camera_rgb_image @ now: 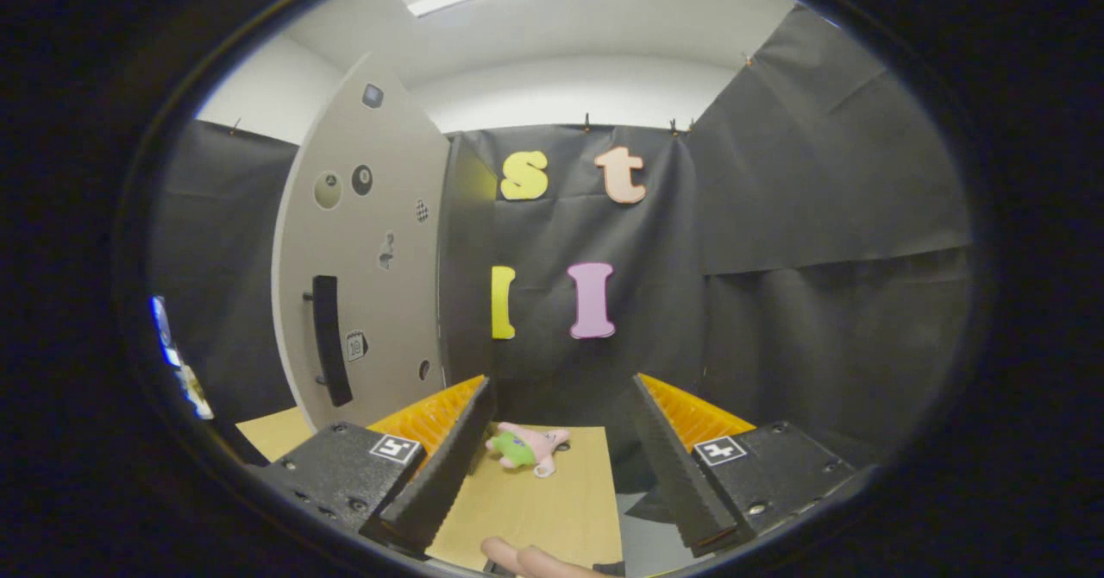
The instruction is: Open the shoe cabinet door, grab the shoes and put them into the shoe cabinet, then close the shoe cabinet door.
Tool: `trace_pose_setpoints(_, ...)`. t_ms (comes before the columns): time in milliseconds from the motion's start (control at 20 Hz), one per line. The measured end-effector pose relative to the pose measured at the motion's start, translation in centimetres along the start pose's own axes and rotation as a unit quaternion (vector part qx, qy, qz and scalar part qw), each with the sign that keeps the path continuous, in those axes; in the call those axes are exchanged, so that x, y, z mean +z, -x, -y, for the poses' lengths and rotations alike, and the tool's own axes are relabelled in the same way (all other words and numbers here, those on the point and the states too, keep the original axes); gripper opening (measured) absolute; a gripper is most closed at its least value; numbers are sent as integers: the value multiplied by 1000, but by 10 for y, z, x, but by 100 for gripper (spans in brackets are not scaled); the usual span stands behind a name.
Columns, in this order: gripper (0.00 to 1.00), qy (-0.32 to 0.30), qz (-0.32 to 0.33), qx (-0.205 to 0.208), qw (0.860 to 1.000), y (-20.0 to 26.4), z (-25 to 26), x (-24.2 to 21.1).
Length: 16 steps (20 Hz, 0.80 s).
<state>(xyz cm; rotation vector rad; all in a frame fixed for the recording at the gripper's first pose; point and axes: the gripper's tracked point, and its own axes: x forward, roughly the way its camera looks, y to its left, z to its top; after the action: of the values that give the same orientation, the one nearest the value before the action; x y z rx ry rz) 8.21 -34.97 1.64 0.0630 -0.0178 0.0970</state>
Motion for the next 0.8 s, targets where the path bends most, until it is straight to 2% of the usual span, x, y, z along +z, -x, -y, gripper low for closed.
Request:
trace_pose_setpoints(150,100,-2,-12,3,1000,-21,-11,-3)
trace_pose_setpoints(600,100,-26,-28,71,997,-45,-99,-2)
trace_pose_setpoints(800,100,1,-39,94,995,-47,-143,-9)
